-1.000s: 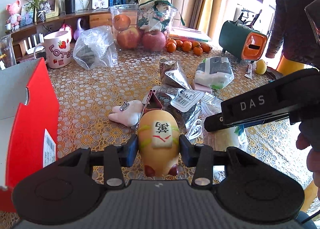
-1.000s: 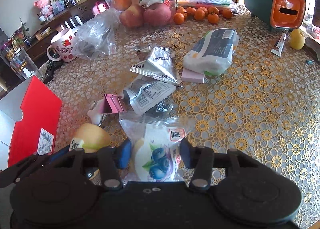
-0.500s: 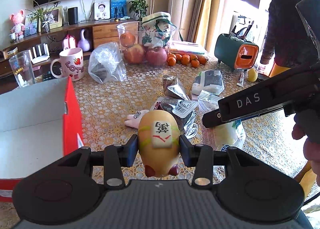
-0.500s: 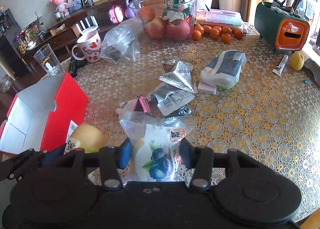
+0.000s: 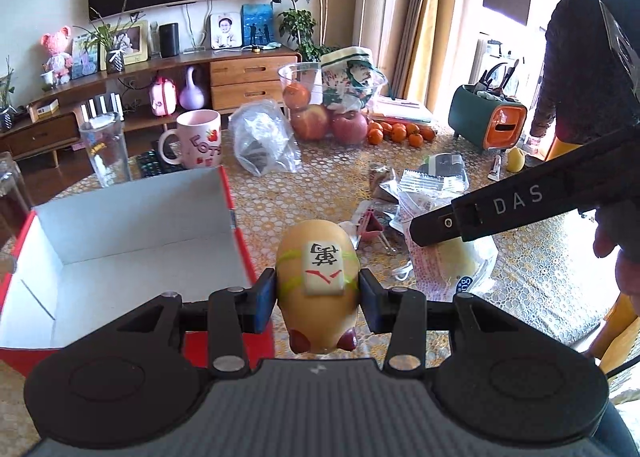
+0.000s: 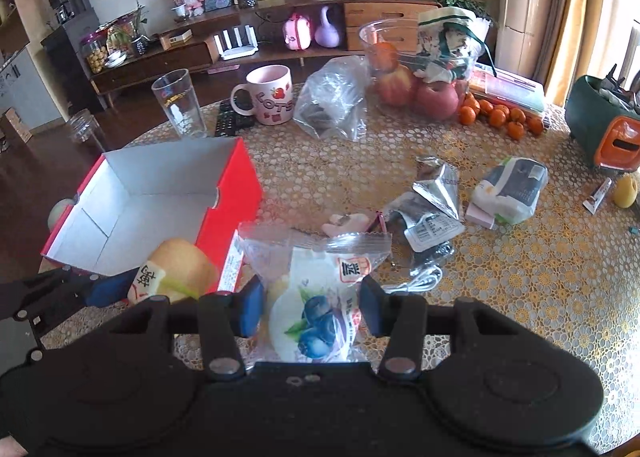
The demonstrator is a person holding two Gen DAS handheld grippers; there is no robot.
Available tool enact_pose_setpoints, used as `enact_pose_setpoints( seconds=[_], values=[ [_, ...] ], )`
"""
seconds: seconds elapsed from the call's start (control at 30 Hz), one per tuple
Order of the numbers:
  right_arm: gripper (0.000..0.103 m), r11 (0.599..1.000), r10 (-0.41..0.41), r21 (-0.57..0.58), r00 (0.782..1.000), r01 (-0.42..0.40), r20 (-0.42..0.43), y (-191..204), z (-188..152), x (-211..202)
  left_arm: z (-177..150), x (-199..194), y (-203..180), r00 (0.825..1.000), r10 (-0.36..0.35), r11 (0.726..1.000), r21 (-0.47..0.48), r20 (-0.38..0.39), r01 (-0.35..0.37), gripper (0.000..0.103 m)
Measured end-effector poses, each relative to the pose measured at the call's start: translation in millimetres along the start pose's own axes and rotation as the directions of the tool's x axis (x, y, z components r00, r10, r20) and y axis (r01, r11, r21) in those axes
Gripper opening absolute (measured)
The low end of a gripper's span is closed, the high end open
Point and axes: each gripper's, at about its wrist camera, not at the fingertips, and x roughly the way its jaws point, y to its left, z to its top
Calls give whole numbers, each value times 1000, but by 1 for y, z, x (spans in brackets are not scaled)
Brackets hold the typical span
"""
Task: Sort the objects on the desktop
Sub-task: 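Carry the pig bun with the left tool while the right tool carries the pastry bag into the red box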
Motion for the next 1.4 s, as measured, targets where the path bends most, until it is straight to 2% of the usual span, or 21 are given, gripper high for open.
enact_pose_setpoints(
  seconds=[0.3,0.77,1.07,1.4],
  values=[
    [48,997,33,-65,999,-31,26,49,19,3,4,-24,48,998,60,998,-14,2,-60,42],
    [48,988,77,-137,997,-76,6,117,43,40,9,-35,116,987,161,987,-8,-22,-162,42],
    [48,982,77,-173,997,-77,-6,147,56,71,7,-14,150,980,186,982,11,-70,-186,42],
    [48,986,60,-150,997,-65,-41,155,65,116,8,26,177,970,200,980,35,-141,-197,42]
  ],
)
